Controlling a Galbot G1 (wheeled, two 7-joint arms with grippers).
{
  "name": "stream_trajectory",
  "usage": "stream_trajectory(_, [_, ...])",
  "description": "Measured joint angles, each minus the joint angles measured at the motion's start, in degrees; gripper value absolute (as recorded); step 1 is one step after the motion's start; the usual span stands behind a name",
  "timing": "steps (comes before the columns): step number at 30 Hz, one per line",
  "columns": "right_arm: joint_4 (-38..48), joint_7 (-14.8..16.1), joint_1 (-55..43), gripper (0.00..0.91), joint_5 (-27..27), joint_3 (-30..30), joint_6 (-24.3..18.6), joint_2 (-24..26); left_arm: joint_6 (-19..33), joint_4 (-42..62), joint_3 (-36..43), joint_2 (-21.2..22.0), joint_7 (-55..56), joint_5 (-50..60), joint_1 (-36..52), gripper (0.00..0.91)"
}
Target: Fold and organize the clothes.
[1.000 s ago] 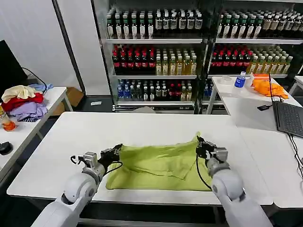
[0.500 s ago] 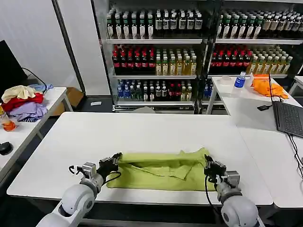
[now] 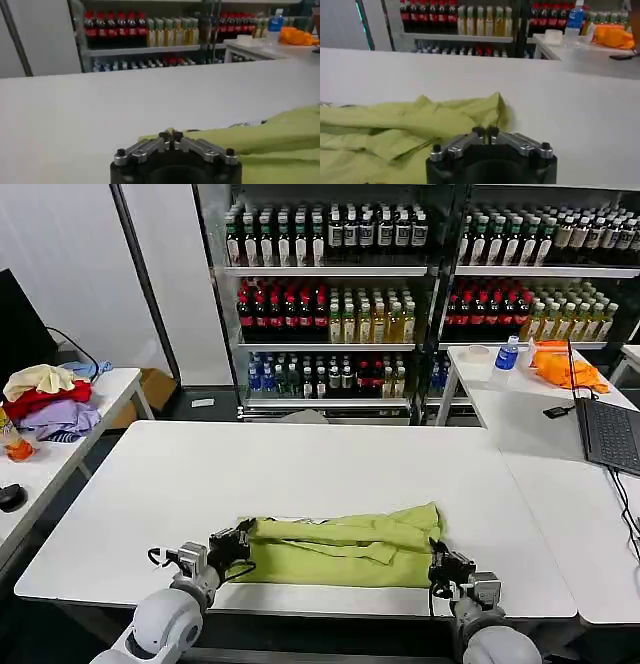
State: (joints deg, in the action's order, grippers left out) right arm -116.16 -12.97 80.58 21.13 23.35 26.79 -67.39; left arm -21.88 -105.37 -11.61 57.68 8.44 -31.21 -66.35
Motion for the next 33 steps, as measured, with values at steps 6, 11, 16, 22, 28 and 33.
stream_trajectory(6, [-1.1,0.4,2.0,0.907,-2.5,0.6,-1.8,0.0,0.2,-1.8,-1.1,0.8,1.0,1.4,-2.1,0.907])
stream_trajectory(11, [-2.0,0.5,4.0,0.907,-4.2,1.3,-3.4,-0.4,0.0,-3.2,-1.9,2.6,2.9,1.5,-4.2,0.907])
stream_trajectory(16, [-2.8,0.5,5.6,0.907,-5.4,1.7,-4.3,-0.8,0.1,-2.9,-1.5,5.4,5.2,1.8,-4.7,0.907])
stream_trajectory(22, [-3.9,0.5,7.0,0.907,-6.3,2.2,-5.0,-0.9,-0.4,-1.2,-1.3,8.7,7.7,2.3,-4.8,0.222])
stream_trajectory(28, [-4.9,0.6,8.4,0.907,-6.7,2.7,-5.5,-1.2,-0.4,-1.1,-1.4,10.1,9.3,2.1,-5.8,0.01])
stream_trajectory(33, [-5.2,0.6,8.8,0.907,-6.9,2.7,-5.7,-1.6,0.0,-1.4,-1.7,11.0,9.8,1.4,-6.6,0.01])
